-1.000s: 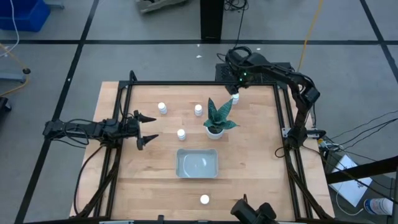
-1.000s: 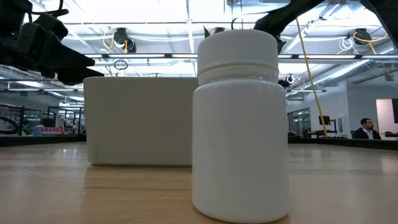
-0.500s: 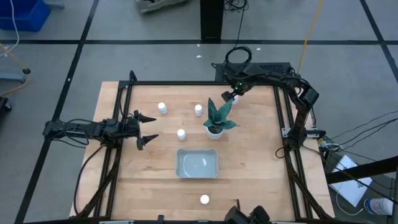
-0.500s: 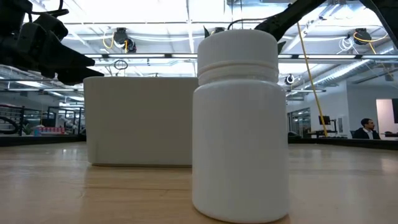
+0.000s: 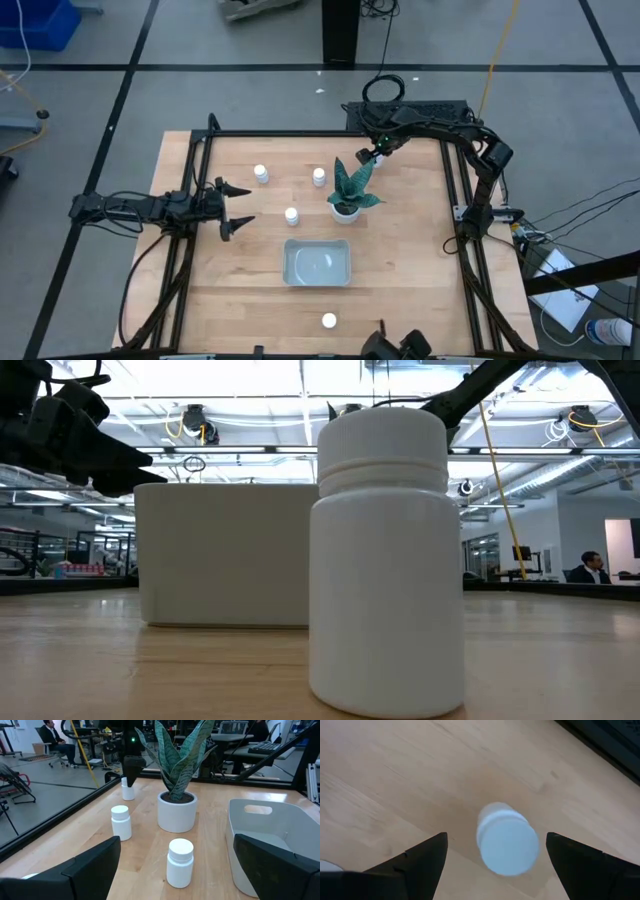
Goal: Pick and place pill bottles into a basket
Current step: Put the white pill bottle into the white bin
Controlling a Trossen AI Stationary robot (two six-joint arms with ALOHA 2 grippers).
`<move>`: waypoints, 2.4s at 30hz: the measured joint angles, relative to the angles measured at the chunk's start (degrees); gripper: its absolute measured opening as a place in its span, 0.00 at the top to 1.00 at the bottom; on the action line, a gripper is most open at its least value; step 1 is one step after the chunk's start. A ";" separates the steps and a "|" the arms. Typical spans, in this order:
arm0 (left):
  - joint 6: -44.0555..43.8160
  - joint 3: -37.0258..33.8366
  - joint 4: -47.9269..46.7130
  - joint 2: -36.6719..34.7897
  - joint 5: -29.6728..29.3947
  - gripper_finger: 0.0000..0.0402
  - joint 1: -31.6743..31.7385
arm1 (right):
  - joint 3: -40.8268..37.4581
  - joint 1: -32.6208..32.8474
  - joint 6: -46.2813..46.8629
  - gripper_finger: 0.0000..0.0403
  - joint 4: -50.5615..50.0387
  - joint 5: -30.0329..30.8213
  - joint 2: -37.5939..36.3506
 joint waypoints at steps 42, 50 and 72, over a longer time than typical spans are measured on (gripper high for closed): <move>0.00 0.00 0.00 0.02 0.02 0.02 0.01 | 0.03 -0.49 -3.66 0.63 -3.24 -0.05 -5.69; -0.02 0.00 0.00 0.01 0.02 0.02 0.01 | 0.04 -1.35 -2.80 0.61 -3.31 0.06 -17.02; -0.02 0.00 0.02 0.00 0.02 0.02 0.00 | 0.07 4.72 10.77 0.61 21.24 -13.92 -36.25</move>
